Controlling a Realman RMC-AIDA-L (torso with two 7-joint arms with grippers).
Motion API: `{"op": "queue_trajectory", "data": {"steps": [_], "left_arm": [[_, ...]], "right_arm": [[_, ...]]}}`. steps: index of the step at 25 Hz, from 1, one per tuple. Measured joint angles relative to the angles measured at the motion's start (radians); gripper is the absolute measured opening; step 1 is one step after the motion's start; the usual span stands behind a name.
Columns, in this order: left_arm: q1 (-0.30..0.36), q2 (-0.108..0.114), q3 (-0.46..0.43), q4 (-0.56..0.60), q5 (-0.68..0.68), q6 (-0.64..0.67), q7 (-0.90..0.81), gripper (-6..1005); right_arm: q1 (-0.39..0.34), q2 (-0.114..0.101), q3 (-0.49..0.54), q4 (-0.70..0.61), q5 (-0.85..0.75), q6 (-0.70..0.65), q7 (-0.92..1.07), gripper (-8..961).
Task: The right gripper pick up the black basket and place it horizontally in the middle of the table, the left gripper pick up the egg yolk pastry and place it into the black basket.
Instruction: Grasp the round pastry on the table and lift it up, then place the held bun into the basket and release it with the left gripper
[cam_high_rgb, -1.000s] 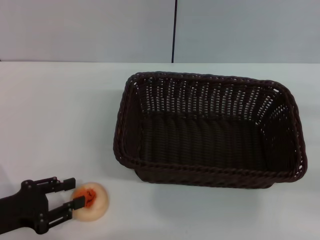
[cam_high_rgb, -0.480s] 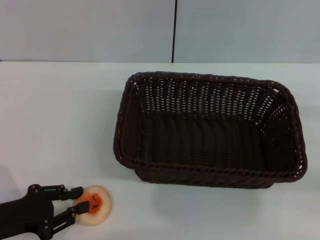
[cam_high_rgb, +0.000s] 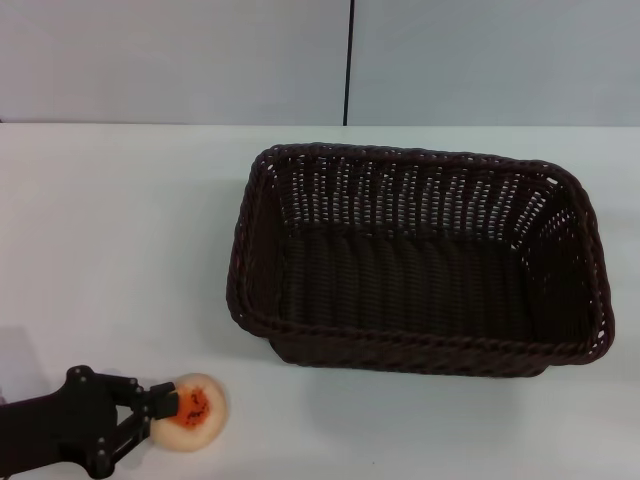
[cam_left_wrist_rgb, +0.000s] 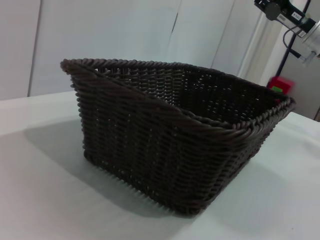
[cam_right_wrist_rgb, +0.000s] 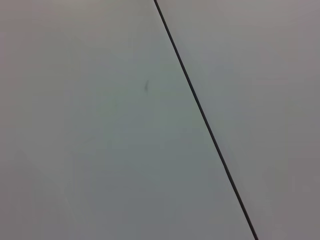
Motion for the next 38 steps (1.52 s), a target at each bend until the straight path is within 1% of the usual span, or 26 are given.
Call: {"op": "queue_trajectory", "data": {"steps": [5, 7, 10, 12, 13, 14, 15, 16, 19, 20, 21, 23, 25, 26, 29, 30, 31, 32, 35, 38], "left_arm": [[-0.002, 0.0, 0.001, 0.0, -0.001, 0.004, 0.0, 62], [-0.006, 0.0, -0.037, -0.001, -0.031, 0.046, 0.0, 50], [-0.006, 0.0, -0.097, -0.023, -0.122, 0.071, 0.014, 49], [-0.006, 0.0, -0.109, -0.025, -0.14, 0.072, 0.015, 49], [-0.003, -0.003, -0.14, -0.026, -0.188, 0.075, 0.015, 48], [-0.002, -0.005, -0.153, -0.029, -0.219, 0.076, 0.017, 47], [-0.003, -0.006, -0.167, -0.043, -0.281, 0.077, 0.025, 45], [-0.003, -0.006, -0.167, -0.043, -0.281, 0.077, 0.025, 44], [-0.022, -0.005, -0.17, -0.079, -0.37, 0.084, 0.057, 41], [-0.051, -0.007, -0.167, -0.113, -0.412, 0.096, 0.079, 40], [-0.051, -0.007, -0.167, -0.113, -0.412, 0.096, 0.079, 38], [-0.095, -0.007, -0.163, -0.168, -0.431, 0.114, 0.104, 36], [-0.163, -0.009, -0.135, -0.244, -0.428, 0.127, 0.125, 49], [-0.163, -0.009, -0.135, -0.244, -0.428, 0.127, 0.125, 55], [-0.221, -0.012, -0.051, -0.315, -0.427, 0.118, 0.173, 74], [-0.248, -0.013, -0.006, -0.356, -0.427, 0.095, 0.204, 81], [-0.248, -0.013, -0.006, -0.356, -0.427, 0.095, 0.204, 87], [-0.265, -0.014, 0.017, -0.385, -0.428, 0.067, 0.217, 94], [-0.291, -0.016, 0.029, -0.453, -0.435, 0.008, 0.224, 113], [-0.297, -0.017, 0.027, -0.464, -0.436, 0.001, 0.225, 132]], "right_arm": [[0.0, -0.003, 0.0, 0.015, 0.0, 0.0, 0.0, 401], [0.0, -0.003, 0.0, 0.015, 0.0, 0.0, 0.0, 401], [-0.003, -0.001, 0.0, 0.015, 0.0, -0.002, 0.0, 401], [-0.004, 0.0, 0.0, 0.015, 0.0, -0.003, 0.0, 401], [-0.004, 0.0, 0.0, 0.015, 0.0, -0.006, 0.0, 401], [-0.005, 0.0, 0.0, 0.015, 0.0, -0.007, 0.0, 401], [-0.006, 0.001, 0.0, 0.015, 0.0, -0.01, 0.0, 401], [-0.006, 0.001, 0.0, 0.015, 0.0, -0.01, 0.0, 401], [-0.009, 0.001, 0.0, 0.015, 0.001, -0.012, 0.0, 401], [-0.009, 0.0, 0.0, 0.017, 0.001, -0.013, 0.0, 401], [-0.009, 0.0, 0.0, 0.017, 0.001, -0.013, 0.0, 401], [-0.008, 0.0, 0.0, 0.021, 0.001, -0.016, 0.0, 401], [-0.006, 0.0, -0.001, 0.023, 0.001, -0.023, 0.0, 401], [-0.006, 0.0, -0.001, 0.023, 0.001, -0.023, 0.0, 401], [-0.006, 0.0, -0.001, 0.025, 0.001, -0.023, 0.0, 401], [-0.005, 0.0, 0.0, 0.035, 0.001, -0.023, 0.0, 401], [-0.005, 0.0, 0.0, 0.035, 0.001, -0.023, 0.0, 401], [-0.004, 0.0, 0.002, 0.041, 0.002, -0.023, 0.0, 401], [0.0, 0.001, 0.01, 0.057, 0.003, -0.039, 0.0, 401], [0.004, 0.001, 0.014, 0.068, 0.003, -0.055, 0.0, 401]]}}
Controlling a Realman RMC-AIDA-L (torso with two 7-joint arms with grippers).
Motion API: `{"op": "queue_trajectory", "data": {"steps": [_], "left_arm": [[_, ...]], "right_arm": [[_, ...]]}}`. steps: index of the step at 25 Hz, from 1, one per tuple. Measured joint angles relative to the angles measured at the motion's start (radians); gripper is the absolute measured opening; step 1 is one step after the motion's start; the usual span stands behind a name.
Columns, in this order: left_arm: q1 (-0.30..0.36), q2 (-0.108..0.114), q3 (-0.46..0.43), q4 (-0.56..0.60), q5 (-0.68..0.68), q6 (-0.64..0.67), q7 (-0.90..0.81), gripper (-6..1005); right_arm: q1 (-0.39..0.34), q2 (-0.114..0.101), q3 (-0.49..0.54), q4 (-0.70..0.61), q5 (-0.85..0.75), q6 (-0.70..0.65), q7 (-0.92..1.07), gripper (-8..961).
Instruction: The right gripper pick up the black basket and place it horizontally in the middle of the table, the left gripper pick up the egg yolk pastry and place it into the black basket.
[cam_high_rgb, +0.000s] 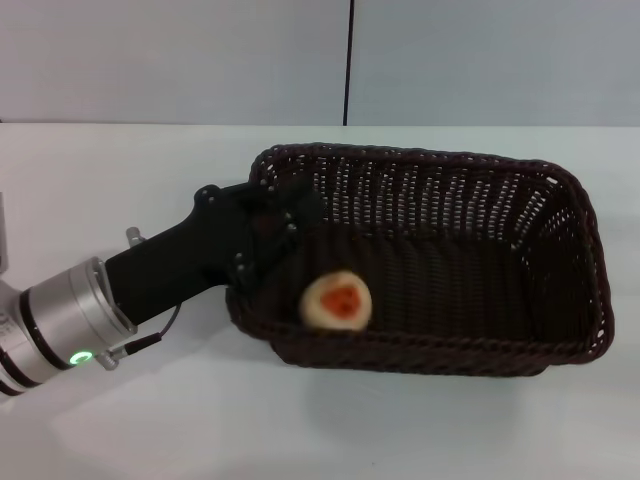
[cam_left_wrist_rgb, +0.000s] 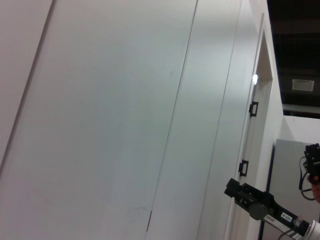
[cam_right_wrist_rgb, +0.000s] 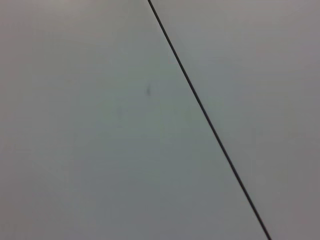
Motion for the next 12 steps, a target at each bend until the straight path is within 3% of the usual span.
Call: {"op": "queue_trajectory", "data": {"steps": [5, 8, 11, 12], "left_arm": [[-0.006, 0.001, -0.009, -0.003, -0.002, 0.017, 0.001, 230], [0.019, 0.007, -0.085, -0.001, -0.006, 0.058, 0.001, 315], [0.072, 0.01, -0.235, 0.015, -0.008, 0.108, 0.001, 414], [0.115, 0.013, -0.362, 0.022, -0.008, 0.134, 0.001, 456]], "right_arm": [[0.007, 0.0, 0.009, 0.007, 0.001, -0.023, 0.0, 401], [0.005, 0.0, 0.015, 0.008, 0.002, -0.035, 0.0, 401], [0.0, 0.001, 0.034, 0.013, 0.003, -0.042, 0.0, 401], [-0.004, 0.0, 0.051, 0.024, 0.003, -0.048, 0.0, 401]]}}
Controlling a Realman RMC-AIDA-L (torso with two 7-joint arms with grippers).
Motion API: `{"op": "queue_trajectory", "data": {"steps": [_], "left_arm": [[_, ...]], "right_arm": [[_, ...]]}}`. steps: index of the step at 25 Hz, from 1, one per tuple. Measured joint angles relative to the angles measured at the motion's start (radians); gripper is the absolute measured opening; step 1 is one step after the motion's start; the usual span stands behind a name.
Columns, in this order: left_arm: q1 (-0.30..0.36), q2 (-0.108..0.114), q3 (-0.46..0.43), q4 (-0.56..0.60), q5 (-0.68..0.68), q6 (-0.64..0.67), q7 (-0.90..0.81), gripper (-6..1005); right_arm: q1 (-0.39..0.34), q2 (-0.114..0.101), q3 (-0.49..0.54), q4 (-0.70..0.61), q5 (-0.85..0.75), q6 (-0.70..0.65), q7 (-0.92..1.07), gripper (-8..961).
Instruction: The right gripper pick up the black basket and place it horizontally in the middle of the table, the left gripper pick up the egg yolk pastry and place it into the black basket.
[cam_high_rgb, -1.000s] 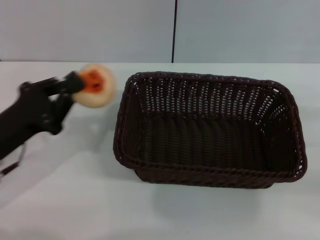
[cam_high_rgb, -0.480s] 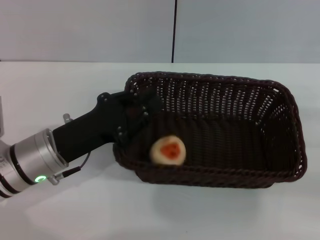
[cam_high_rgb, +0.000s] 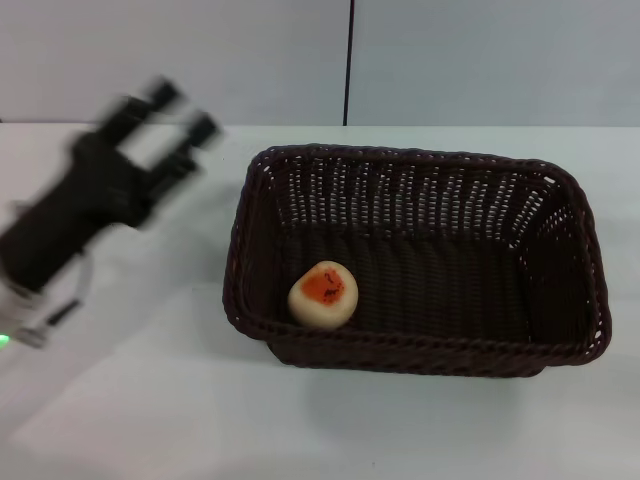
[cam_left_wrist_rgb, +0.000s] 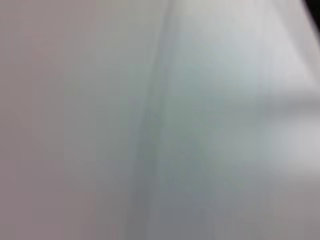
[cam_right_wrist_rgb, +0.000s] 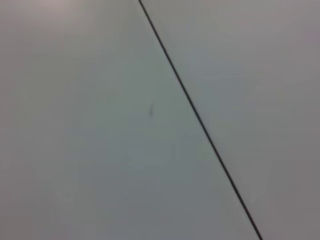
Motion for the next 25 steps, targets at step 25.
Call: {"op": "queue_trajectory", "data": {"steps": [25], "left_arm": [[0.171, 0.003, -0.536, 0.014, 0.0, 0.059, 0.008, 707]], "right_arm": [[-0.012, 0.0, 0.064, 0.009, 0.0, -0.006, 0.0, 401]]}}
